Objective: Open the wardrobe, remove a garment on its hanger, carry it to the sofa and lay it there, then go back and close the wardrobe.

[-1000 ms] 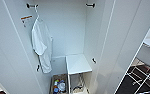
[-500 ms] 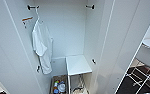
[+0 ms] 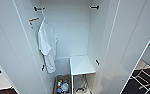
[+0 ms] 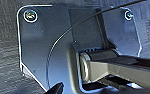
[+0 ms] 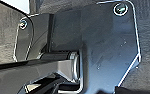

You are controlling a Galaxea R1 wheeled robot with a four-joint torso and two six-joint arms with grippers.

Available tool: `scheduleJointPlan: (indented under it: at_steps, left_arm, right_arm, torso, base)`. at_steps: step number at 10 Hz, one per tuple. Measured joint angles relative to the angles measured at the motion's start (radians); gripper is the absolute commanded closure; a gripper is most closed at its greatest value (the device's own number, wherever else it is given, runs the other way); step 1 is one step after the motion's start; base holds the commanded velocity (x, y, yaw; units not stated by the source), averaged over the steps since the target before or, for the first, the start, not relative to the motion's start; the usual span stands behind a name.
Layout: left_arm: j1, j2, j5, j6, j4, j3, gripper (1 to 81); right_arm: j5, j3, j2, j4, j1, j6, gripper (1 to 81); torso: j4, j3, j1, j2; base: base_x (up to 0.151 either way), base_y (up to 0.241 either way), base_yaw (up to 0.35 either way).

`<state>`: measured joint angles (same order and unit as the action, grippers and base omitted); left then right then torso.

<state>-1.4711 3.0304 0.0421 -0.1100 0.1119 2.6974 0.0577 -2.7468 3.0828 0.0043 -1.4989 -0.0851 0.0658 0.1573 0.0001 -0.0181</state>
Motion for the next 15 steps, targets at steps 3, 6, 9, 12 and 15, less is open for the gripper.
scheduleJointPlan:
  at_steps: [3,6,9,12,15]
  left_arm:
    - [0.018,-0.016,-0.002,0.001,0.000,0.004,1.0]
    - [0.039,-0.058,0.026,0.004,0.000,-0.034,1.0]
    - [0.038,-0.163,0.072,0.003,-0.001,-0.174,1.0]
    - [0.039,-0.302,0.131,-0.020,-0.005,-0.241,1.0]
    - [0.071,-0.394,0.173,-0.074,-0.010,-0.266,1.0]
  right_arm:
    - [0.002,0.000,0.000,0.000,0.012,0.000,1.0]
    - [0.003,0.000,-0.003,0.000,0.014,0.000,1.0]
    - [0.000,0.042,-0.037,-0.005,0.023,0.000,1.0]
    - [0.001,0.133,-0.151,-0.004,0.065,0.002,1.0]
    - [0.006,0.156,-0.266,-0.004,0.122,0.007,1.0]
  torso:
    - [-0.062,-0.006,0.000,0.000]
    - [-0.065,-0.077,0.000,0.000]
    - [-0.065,-0.089,-0.001,-0.001]
    - [-0.065,-0.089,-0.001,-0.001]
    - [-0.065,-0.089,-0.001,-0.001]
  base:
    - [0.000,0.000,0.000]
    - [0.000,0.000,0.000]
    - [0.000,0.000,0.000]
    - [0.000,0.000,0.000]
    - [0.000,0.000,0.000]
